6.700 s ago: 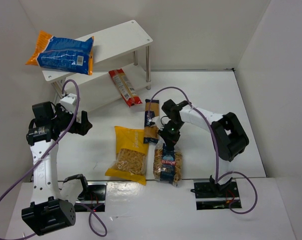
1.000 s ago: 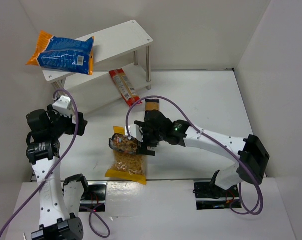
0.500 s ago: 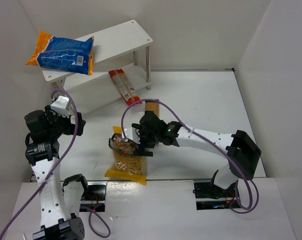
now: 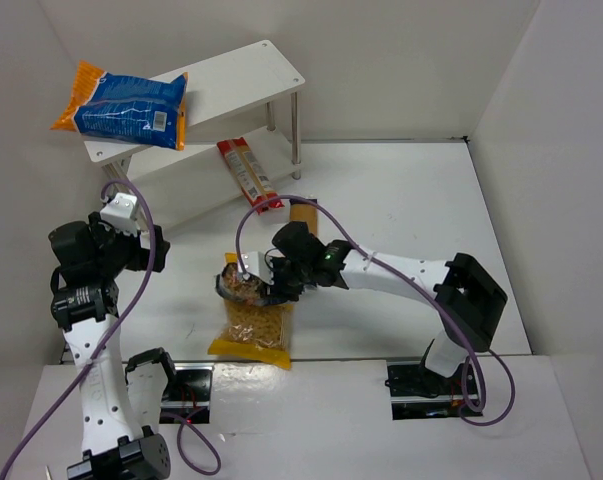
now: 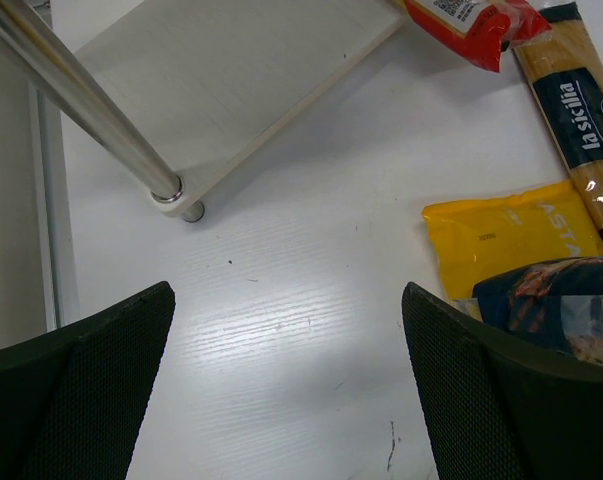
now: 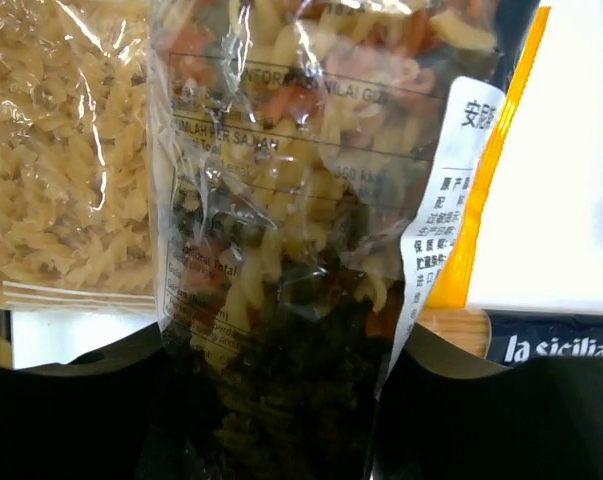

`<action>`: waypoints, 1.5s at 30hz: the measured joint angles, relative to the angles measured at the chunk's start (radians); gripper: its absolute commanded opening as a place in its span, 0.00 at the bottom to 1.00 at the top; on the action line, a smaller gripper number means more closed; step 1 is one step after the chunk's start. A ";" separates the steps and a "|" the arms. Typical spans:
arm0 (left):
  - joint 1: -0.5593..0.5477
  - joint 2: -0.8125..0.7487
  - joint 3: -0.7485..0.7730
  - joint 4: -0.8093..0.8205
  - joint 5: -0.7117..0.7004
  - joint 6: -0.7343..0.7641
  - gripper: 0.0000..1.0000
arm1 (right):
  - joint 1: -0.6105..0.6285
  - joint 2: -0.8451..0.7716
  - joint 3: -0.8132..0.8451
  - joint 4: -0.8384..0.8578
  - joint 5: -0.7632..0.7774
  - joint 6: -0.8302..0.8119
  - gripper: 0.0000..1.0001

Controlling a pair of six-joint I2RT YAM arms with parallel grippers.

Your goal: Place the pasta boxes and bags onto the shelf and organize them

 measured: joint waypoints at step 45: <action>0.011 -0.056 -0.014 0.000 -0.007 0.003 1.00 | -0.380 0.268 1.289 -0.391 -0.010 0.250 0.00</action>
